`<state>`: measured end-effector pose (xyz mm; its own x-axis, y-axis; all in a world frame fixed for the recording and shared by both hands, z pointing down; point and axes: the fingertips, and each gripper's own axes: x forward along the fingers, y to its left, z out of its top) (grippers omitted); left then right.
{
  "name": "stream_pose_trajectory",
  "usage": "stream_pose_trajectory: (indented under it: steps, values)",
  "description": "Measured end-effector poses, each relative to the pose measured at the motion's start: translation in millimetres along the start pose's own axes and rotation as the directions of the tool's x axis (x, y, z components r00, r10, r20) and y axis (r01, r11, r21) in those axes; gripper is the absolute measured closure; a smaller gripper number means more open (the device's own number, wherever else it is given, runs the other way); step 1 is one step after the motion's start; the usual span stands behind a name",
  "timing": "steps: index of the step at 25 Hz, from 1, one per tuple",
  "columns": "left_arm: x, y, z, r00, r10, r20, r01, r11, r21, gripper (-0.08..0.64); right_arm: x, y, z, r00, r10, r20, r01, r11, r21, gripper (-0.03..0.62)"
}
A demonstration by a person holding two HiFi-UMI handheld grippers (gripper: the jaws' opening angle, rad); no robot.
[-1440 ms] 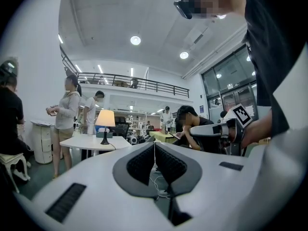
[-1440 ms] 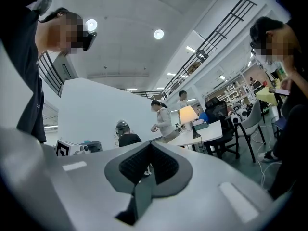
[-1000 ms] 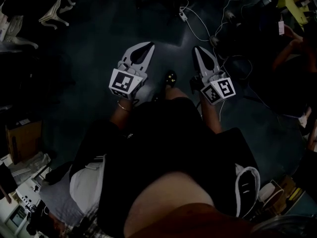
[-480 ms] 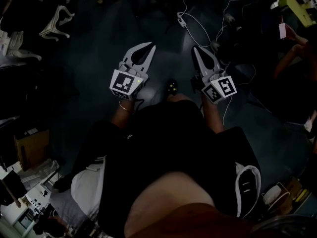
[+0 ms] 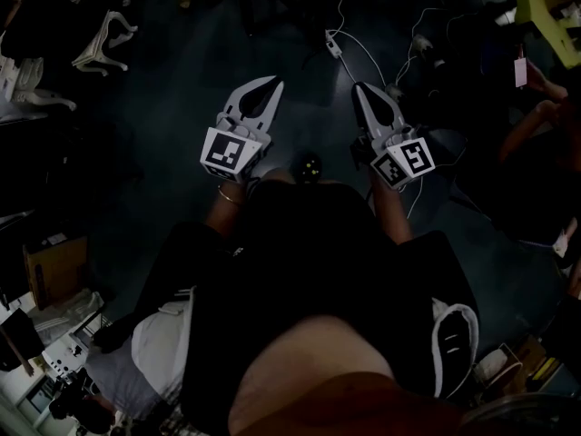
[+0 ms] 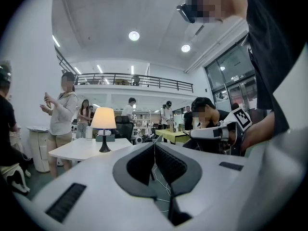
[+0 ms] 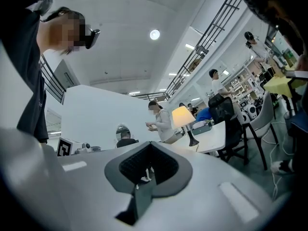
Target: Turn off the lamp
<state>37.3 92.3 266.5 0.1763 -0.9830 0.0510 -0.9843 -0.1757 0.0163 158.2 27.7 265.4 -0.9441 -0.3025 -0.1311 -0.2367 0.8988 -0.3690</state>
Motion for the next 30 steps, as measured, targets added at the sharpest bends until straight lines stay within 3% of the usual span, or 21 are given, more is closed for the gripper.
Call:
stream_pose_trajectory:
  steps: [4,15,21,25,30]
  values:
    - [10.5,-2.1,-0.8,1.000,-0.004,-0.010,0.005,0.999,0.048,0.552,2.9,-8.8,4.2,1.000,0.002,0.012,-0.002,1.000,0.011,0.592]
    - [18.3,26.7,-0.6,1.000,-0.009,-0.016,0.008,1.000,-0.029,0.552,24.8,-9.7,-7.1,1.000,-0.005,-0.014,0.005,1.000,0.014,0.592]
    - [32.2,43.0,-4.3,0.999,-0.042,-0.024,0.043,0.999,0.025,0.552,44.9,-11.7,-9.1,1.000,-0.011,-0.023,0.012,1.000,0.011,0.592]
    - [32.0,63.7,-6.5,0.998,-0.057,-0.035,0.056,0.998,-0.026,0.552,69.0,-6.1,-10.6,1.000,-0.014,-0.006,0.014,0.999,0.044,0.592]
    - [28.7,101.6,-16.8,0.996,-0.067,-0.053,0.067,0.998,-0.010,0.552,94.9,-10.1,-21.3,0.997,-0.072,-0.024,0.073,0.997,0.027,0.592]
